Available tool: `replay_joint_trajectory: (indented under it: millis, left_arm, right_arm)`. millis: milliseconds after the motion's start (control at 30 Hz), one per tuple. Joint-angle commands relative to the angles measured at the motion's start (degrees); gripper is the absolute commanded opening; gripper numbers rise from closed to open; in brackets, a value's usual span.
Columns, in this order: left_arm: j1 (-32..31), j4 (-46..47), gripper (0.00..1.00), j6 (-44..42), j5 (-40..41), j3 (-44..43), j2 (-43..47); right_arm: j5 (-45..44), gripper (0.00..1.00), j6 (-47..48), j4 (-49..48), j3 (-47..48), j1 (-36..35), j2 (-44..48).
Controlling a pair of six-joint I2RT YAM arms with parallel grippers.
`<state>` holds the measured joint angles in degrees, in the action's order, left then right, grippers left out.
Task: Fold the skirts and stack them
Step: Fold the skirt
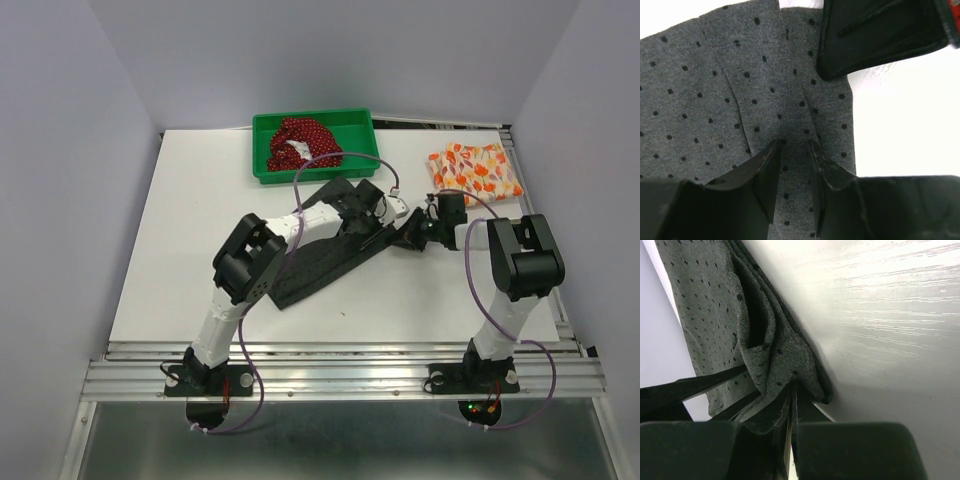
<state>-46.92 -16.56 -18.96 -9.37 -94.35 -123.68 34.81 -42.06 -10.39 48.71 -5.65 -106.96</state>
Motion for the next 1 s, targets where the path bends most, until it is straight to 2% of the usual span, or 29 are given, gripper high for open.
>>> replay_joint_trajectory:
  millis: [0,100,200,367,533,700,800,967]
  left_arm:
    - [-0.37,-0.23,0.41,-0.29,1.1,-1.54,0.19]
    - [-0.37,-0.23,0.45,-0.29,0.41,-1.54,0.1]
    - [-0.37,-0.32,0.57,-0.46,-1.26,-1.11,0.63]
    - [-0.46,0.56,0.57,-0.2,-2.85,-0.22,3.0]
    - [-0.98,0.21,0.48,-0.46,-1.8,-0.66,2.74]
    - [-1.42,0.74,0.44,-0.81,-0.92,0.39,3.0]
    - [-1.6,0.91,0.27,-1.08,0.31,0.57,2.39]
    - [-1.6,0.91,0.09,-0.9,0.75,0.13,2.47]
  right_arm:
    - [-2.46,0.04,0.93,1.25,0.16,-0.24,-1.94]
    - [-2.55,0.03,1.46,2.04,0.33,-0.24,-2.03]
    - [-3.16,0.03,2.16,2.83,0.16,-0.24,-1.85]
    - [-3.87,0.02,2.6,3.62,-0.54,-0.24,-1.41]
    - [-4.57,0.02,3.13,4.59,0.33,-0.24,-1.85]
    - [-5.98,0.02,3.92,7.13,0.69,-0.24,-1.24]
    - [-6.15,0.02,3.92,7.4,0.51,-0.24,-0.88]
    - [-6.07,0.01,4.18,7.58,0.86,-0.24,-1.41]
